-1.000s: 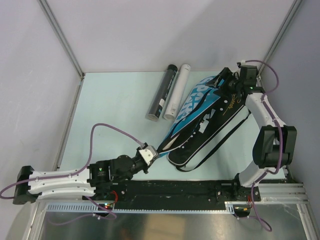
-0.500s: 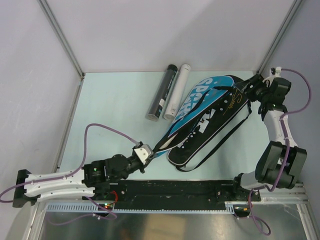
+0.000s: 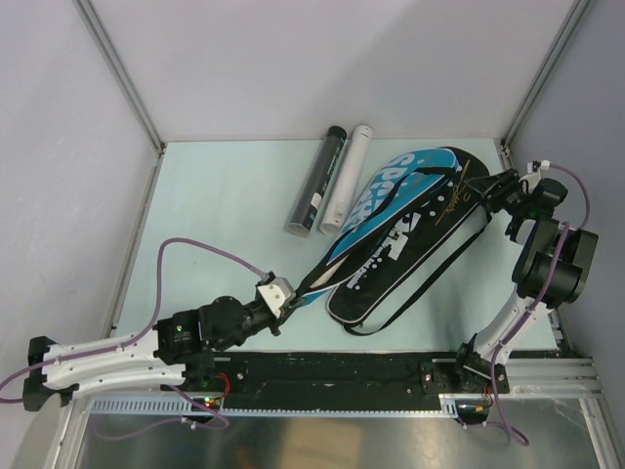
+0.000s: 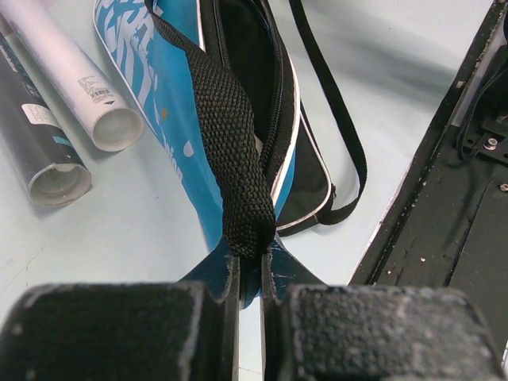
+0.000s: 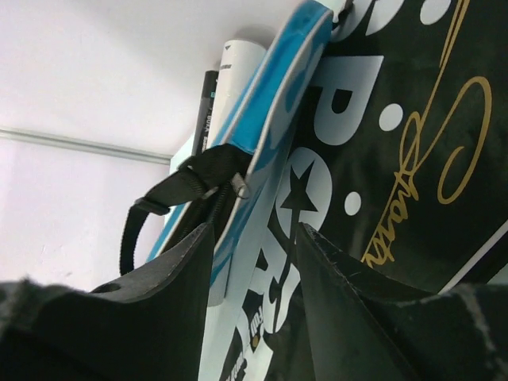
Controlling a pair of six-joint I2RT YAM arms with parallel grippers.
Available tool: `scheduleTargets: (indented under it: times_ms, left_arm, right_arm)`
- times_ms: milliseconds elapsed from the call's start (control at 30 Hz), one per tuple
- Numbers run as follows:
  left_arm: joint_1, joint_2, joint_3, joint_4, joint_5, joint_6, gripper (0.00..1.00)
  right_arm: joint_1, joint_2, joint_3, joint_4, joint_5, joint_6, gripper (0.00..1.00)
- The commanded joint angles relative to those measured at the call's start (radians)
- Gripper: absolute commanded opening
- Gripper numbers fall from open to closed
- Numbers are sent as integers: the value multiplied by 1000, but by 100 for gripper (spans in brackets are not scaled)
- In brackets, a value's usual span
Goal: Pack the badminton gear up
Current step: Adjust the racket bag at the center of the board.
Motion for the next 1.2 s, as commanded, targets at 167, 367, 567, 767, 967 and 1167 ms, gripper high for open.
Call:
scheduleTargets:
  times_ms: [167,367,567,767,967,1167]
  left_arm:
    - [11,-15,72,109,44,-5,0]
    - [12,-13,65,111,46,-7,0]
    - [14,-13,70,110,49,-2,0]
    - [16,-14,74,110,54,-4,0]
    - [17,-7,77,110,58,-7,0]
    - [18,-3,76,112,59,-12,0]
  right_arm:
    - [32,142,14,419,-20,314,52]
    - [52,222,20,529,18,432,53]
    - [69,268,29,622,38,504,49]
    - [71,318,31,740,41,586,43]
    - [77,343,33,798,52,624,40]
    - [77,348,35,831,59,646,35]
